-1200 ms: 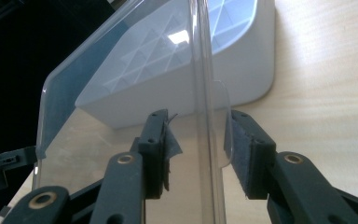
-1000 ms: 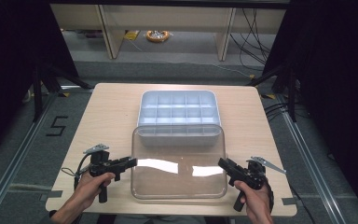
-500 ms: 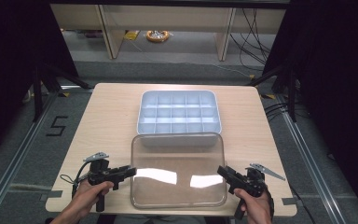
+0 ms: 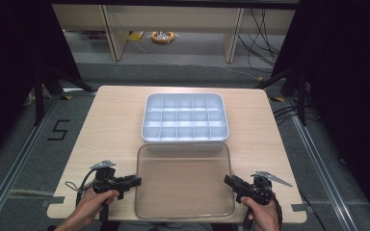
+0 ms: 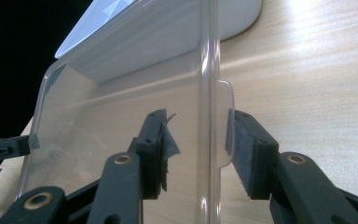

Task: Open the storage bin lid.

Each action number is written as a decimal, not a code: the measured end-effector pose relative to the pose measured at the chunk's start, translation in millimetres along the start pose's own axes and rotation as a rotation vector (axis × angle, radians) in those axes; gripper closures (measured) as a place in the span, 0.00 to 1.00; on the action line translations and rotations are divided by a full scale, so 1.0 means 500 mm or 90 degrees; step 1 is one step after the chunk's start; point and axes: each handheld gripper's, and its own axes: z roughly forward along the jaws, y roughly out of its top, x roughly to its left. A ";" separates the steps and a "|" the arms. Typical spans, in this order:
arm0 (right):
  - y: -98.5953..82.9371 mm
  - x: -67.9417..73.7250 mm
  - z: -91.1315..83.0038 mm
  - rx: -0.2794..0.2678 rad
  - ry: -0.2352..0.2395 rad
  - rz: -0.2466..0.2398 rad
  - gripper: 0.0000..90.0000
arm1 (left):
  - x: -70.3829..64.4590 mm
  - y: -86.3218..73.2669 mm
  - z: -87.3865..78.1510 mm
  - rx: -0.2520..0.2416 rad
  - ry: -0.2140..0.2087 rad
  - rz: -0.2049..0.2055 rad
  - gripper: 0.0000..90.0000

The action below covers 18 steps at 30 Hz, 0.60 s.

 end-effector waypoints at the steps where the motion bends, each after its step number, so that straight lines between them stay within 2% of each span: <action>1: -0.001 -0.002 0.001 0.003 -0.006 -0.005 0.66 | 0.000 0.000 0.000 0.000 0.000 0.000 0.68; 5: -0.003 -0.004 0.001 0.011 -0.009 -0.004 0.65 | 0.001 0.000 0.003 0.011 0.003 0.002 0.67; 6: -0.006 0.004 0.001 0.019 -0.003 0.035 0.65 | 0.002 0.000 0.005 0.016 0.008 0.005 0.67; 7: -0.006 0.004 0.001 0.019 -0.003 0.035 0.65 | 0.002 0.000 0.005 0.016 0.008 0.005 0.67; 8: -0.007 -0.005 0.006 0.023 -0.018 -0.009 0.65 | 0.004 -0.001 0.007 0.015 0.010 0.005 0.67; 10: -0.009 -0.001 0.008 0.027 -0.024 -0.003 0.65 | 0.006 0.000 0.007 0.018 0.009 0.003 0.66; 11: -0.008 -0.007 0.010 0.022 -0.023 -0.025 0.65 | 0.006 0.000 0.008 0.019 0.008 0.005 0.66; 12: -0.009 0.000 0.009 0.027 -0.023 0.008 0.64 | 0.006 0.000 0.009 0.020 0.008 0.006 0.66; 13: -0.009 -0.003 0.010 0.027 -0.024 0.001 0.64 | 0.006 0.000 0.010 0.021 0.007 0.005 0.66; 14: -0.010 -0.003 0.011 0.027 -0.021 0.014 0.64 | 0.006 0.001 0.011 0.023 0.007 0.005 0.66; 15: -0.009 -0.014 0.012 0.027 -0.020 -0.018 0.64 | 0.007 0.001 0.012 0.023 0.005 0.004 0.66; 16: -0.008 -0.011 0.010 0.035 -0.017 -0.004 0.64 | 0.007 0.001 0.013 0.024 0.005 0.006 0.66; 18: -0.011 -0.009 0.015 0.032 -0.016 0.002 0.64 | 0.008 0.000 0.015 0.028 0.008 0.003 0.65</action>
